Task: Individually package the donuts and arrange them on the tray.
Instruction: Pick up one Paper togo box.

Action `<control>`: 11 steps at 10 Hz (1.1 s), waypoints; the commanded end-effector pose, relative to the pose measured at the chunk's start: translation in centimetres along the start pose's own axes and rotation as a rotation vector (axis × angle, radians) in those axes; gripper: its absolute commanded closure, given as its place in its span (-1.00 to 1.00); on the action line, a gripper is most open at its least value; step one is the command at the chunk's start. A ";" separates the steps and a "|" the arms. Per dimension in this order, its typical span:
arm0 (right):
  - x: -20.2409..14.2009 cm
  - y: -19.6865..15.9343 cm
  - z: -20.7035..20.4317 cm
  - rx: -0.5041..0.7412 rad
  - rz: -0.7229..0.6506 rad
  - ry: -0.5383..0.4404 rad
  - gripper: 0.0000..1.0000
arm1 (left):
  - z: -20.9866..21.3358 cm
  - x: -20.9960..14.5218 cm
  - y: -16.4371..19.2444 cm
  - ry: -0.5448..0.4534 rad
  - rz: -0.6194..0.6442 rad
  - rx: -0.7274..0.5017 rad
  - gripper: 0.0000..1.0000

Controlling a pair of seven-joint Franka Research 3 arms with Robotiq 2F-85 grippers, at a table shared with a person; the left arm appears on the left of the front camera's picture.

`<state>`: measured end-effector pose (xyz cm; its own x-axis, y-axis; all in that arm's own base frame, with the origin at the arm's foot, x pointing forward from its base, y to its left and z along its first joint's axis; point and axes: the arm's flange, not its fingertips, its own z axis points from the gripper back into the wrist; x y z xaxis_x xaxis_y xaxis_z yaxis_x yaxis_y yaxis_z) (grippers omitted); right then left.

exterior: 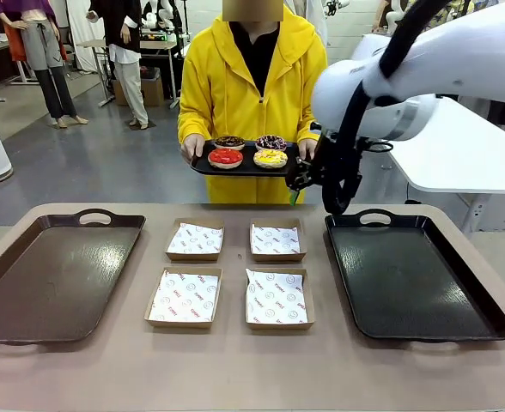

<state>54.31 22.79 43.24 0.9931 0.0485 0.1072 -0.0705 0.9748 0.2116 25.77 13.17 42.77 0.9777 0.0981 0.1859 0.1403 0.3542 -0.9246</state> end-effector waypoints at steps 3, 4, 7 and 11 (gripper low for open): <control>4.6 2.5 -5.1 -0.057 0.038 -0.056 -1.00 | 0.2 -0.1 -0.1 -0.010 -0.016 -0.015 -1.00; 4.9 2.6 -6.2 -0.060 0.051 -0.074 -1.00 | 0.2 -0.1 -0.1 -0.010 -0.016 -0.015 -1.00; 4.7 0.6 -8.3 -0.064 0.034 -0.107 -1.00 | 0.2 -0.1 -0.1 -0.010 -0.016 -0.015 -1.00; 3.3 -0.6 -11.4 -0.070 0.048 -0.039 -1.00 | 0.2 -0.1 -0.1 -0.010 -0.016 -0.015 -1.00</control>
<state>59.16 24.64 33.38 0.9861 0.0747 0.1485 -0.0969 0.9841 0.1486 25.75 13.19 42.78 0.9776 0.0988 0.1857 0.1399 0.3540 -0.9247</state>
